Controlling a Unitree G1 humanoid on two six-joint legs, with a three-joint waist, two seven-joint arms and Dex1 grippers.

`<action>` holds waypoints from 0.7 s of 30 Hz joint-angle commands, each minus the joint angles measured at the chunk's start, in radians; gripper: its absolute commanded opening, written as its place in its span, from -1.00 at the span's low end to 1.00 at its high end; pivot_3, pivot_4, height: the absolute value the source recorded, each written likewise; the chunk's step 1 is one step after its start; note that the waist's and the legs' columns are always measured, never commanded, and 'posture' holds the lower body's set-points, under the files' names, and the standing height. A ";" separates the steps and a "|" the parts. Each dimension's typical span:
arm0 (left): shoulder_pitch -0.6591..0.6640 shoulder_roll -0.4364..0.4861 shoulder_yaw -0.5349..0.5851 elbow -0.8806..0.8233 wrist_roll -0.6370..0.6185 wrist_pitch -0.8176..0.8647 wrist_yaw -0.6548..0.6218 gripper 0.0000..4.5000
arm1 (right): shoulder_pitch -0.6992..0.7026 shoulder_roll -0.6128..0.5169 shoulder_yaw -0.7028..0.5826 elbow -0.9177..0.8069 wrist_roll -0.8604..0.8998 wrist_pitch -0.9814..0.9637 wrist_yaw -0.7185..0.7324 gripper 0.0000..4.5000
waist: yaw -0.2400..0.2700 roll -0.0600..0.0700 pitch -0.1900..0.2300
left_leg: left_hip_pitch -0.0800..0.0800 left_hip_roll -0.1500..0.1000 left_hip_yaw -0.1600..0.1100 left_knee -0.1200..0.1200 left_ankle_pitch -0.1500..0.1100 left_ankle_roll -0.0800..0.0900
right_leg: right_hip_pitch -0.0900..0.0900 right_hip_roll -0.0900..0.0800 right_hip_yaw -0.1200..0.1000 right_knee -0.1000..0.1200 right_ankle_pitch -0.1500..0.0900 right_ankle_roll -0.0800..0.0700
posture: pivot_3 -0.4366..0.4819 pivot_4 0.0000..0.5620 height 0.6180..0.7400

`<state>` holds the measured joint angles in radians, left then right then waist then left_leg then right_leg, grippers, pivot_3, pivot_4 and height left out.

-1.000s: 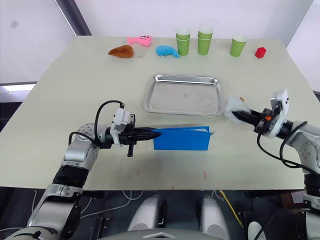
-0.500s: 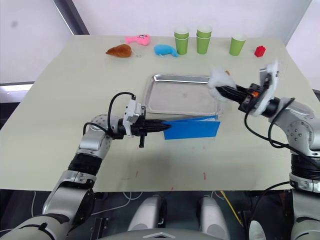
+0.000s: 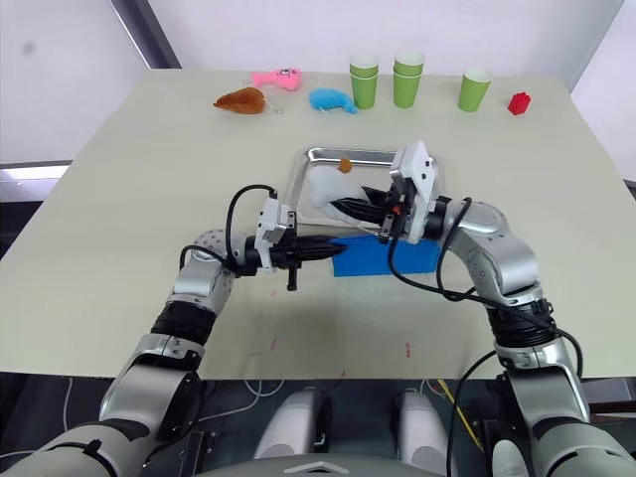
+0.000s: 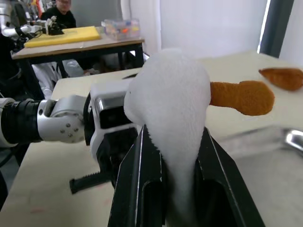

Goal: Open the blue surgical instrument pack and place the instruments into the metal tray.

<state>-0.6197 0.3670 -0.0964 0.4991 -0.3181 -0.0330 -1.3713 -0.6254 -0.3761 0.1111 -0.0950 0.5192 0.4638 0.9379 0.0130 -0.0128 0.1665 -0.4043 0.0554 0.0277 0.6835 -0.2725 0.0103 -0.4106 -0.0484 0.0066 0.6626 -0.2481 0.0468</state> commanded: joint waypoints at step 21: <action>0.046 -0.003 -0.032 -0.040 0.028 -0.004 -0.005 -1.00 | 0.184 -0.048 0.232 0.079 -0.429 -0.830 0.176 -0.06 | -0.001 0.000 0.000 | 0.004 0.000 0.000 0.001 0.000 0.000 | 0.003 0.002 0.003 0.001 0.000 0.000 | -0.05 -0.47 0.99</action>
<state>-0.5786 0.3612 -0.1064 0.4525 -0.3156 -0.0366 -1.3722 -0.4229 -0.4263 0.3376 0.0033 0.0929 -0.3353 1.1215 0.0115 -0.0129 0.1663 -0.4003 0.0551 0.0275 0.6840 -0.2723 0.0102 -0.4073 -0.0469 0.0097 0.6634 -0.2482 0.0468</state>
